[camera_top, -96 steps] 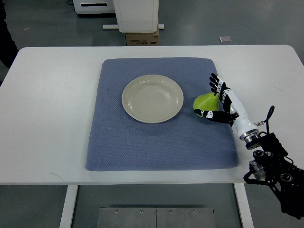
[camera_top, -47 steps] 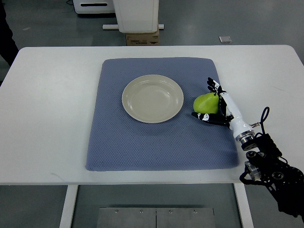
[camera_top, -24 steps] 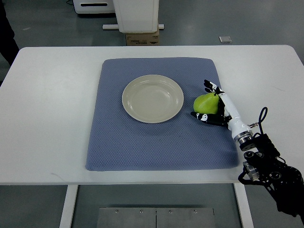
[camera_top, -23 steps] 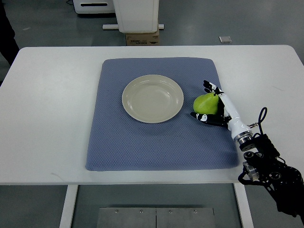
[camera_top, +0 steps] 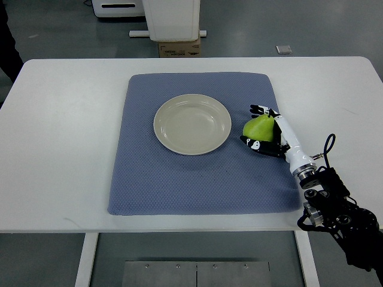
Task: Place pear on plate with right hand
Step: 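Close the right hand's fingers around the green pear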
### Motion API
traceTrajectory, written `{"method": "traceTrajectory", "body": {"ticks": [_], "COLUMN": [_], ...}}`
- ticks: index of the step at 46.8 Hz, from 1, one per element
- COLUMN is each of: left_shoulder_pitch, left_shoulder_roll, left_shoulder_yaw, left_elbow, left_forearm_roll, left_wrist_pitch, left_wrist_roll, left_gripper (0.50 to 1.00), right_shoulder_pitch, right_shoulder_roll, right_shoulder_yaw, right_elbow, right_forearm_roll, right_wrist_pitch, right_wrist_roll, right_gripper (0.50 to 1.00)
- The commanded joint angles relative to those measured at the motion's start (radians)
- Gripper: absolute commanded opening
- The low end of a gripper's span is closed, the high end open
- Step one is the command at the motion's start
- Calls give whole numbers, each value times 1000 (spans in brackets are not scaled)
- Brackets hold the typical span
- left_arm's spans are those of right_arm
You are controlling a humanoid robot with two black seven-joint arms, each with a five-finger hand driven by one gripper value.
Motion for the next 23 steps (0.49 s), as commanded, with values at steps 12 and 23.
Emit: {"method": "traceTrajectory", "body": {"ticks": [12,23], "left_shoulder_pitch": [0,0], "left_shoulder_roll": [0,0], "left_shoulder_yaw": [0,0], "left_elbow": [0,0], "left_forearm_roll": [-1,1], "left_wrist_pitch": [0,0], "left_wrist_roll": [-1,-1], "left_gripper": [1000,1000], "right_shoulder_pitch": [0,5], "right_shoulder_roll": [1,1], "right_shoulder_yaw": [-3,-9], "right_elbow": [-3,0], "right_forearm_roll": [8,9], "right_wrist_pitch": [-1,-1], "right_wrist_roll": [0,0], "right_gripper": [500,500]}}
